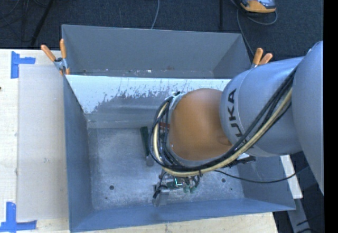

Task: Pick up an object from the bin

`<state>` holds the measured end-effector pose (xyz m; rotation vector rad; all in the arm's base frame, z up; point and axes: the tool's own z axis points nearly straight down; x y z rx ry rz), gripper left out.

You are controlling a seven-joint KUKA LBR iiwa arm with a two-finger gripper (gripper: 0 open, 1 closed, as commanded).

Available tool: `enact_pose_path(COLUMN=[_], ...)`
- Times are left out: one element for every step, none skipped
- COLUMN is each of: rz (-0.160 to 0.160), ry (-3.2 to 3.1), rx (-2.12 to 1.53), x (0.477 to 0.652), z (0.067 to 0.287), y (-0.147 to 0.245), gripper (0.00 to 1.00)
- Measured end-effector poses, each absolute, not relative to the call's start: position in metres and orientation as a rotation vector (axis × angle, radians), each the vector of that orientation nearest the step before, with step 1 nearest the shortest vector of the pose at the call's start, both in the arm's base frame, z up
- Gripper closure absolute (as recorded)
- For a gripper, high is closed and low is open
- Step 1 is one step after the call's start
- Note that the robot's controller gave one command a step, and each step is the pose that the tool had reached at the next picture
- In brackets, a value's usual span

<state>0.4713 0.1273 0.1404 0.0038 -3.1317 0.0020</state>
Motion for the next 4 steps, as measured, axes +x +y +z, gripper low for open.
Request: enact_pose_path(rz=[0.005, 0.002, 0.000, 0.000], ry=[-3.133, -3.138, -3.132, -3.126], rx=[-0.113, -0.064, -0.216, -0.263], x=[0.505, 0.480, 0.486, 0.484], z=[0.065, 0.101, 0.107, 0.067], y=[0.071, 0.055, 0.056, 0.059], gripper=[0.00, 0.00, 0.00, 0.00])
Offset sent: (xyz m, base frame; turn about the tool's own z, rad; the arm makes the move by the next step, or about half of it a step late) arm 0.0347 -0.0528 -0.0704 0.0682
